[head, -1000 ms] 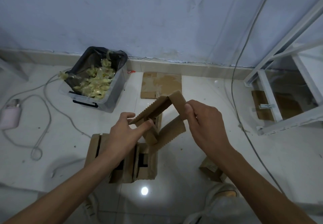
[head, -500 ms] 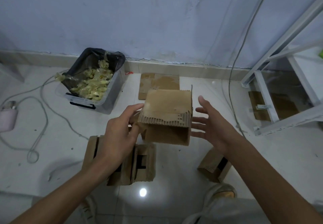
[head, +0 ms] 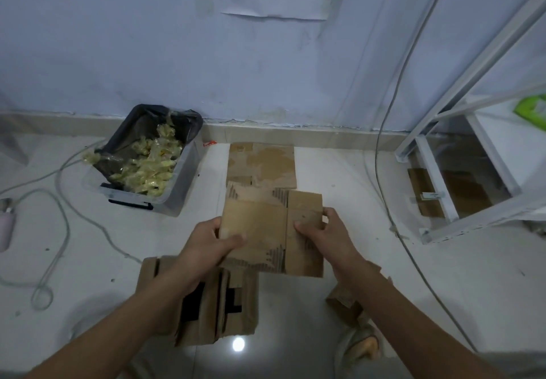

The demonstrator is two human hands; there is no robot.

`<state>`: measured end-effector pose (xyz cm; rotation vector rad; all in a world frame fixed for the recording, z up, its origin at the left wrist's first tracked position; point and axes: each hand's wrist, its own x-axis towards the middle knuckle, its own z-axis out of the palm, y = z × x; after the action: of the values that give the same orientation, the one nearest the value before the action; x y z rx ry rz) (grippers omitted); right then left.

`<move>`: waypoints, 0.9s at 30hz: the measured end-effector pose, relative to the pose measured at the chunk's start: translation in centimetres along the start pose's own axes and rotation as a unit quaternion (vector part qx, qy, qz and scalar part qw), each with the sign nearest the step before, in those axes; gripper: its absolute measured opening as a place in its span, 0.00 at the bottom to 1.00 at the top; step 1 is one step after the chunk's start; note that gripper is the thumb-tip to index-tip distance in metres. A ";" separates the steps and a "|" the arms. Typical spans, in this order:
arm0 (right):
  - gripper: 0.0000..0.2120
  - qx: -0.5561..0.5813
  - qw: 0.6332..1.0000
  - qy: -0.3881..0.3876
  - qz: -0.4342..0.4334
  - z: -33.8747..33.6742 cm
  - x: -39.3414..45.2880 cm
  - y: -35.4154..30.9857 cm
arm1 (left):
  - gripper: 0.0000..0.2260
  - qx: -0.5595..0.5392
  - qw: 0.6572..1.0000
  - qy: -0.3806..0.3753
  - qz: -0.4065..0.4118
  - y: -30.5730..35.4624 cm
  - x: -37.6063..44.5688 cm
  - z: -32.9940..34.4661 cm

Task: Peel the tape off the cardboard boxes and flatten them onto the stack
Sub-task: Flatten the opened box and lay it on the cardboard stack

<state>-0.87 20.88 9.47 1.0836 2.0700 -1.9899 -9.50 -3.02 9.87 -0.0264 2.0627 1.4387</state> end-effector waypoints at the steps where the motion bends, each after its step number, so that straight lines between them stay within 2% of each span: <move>1: 0.26 -0.011 0.999 0.032 0.000 0.1 1.3 -0.1 | 0.11 0.009 1.000 0.016 -0.004 0.0 2.0 0.2; 2: 0.26 -0.033 0.997 0.063 -0.012 0.3 2.6 -0.1 | 0.13 0.022 0.999 0.040 -0.007 -0.1 3.9 0.3; 4: 0.25 -0.082 0.988 0.107 -0.078 1.2 5.7 0.0 | 0.23 0.053 0.994 0.094 0.003 0.2 8.3 0.8; 6: 0.23 -0.139 0.973 0.107 -0.153 3.0 8.9 0.5 | 0.32 0.111 0.981 0.150 0.044 -0.1 12.3 1.4; 7: 0.23 -0.177 0.963 0.096 -0.179 3.9 10.5 1.0 | 0.33 0.154 0.970 0.167 0.083 -0.2 13.8 1.6; 10: 0.24 -0.271 0.937 0.071 -0.207 6.1 16.7 2.0 | 0.30 0.269 0.936 0.158 0.164 -1.1 19.2 1.9; 12: 0.24 -0.294 0.924 0.066 -0.234 7.1 20.6 1.7 | 0.30 0.299 0.933 0.123 0.160 -1.9 22.6 1.9; 14: 0.25 -0.283 0.928 0.067 -0.234 7.8 25.4 2.6 | 0.29 0.296 0.938 0.108 0.143 -2.9 26.3 2.2; 17: 0.28 -0.361 0.901 0.044 -0.238 8.4 32.0 4.7 | 0.28 0.298 0.937 0.128 0.128 -4.7 31.5 2.8; 20: 0.25 -0.366 0.897 0.048 -0.244 8.9 36.0 5.4 | 0.27 0.308 0.931 0.137 0.140 -6.6 36.7 3.6; 22: 0.23 -0.414 0.866 0.080 -0.268 9.4 38.8 7.1 | 0.26 0.330 0.922 0.130 0.158 -8.6 39.4 3.5; 24: 0.21 -0.500 0.813 0.058 -0.293 10.0 40.8 9.6 | 0.24 0.399 0.891 0.113 0.186 -11.4 41.3 3.8; 26: 0.20 -0.571 0.756 0.096 -0.306 10.0 41.9 12.0 | 0.22 0.452 0.859 0.112 0.215 -14.0 42.3 4.7; 27: 0.20 -0.564 0.761 0.111 -0.302 10.2 42.1 12.7 | 0.22 0.452 0.854 0.127 0.225 -14.6 42.4 5.0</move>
<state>-29.85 28.63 -24.24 0.3774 3.1955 -0.2740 -36.34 8.88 -24.43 0.7242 2.9116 0.5513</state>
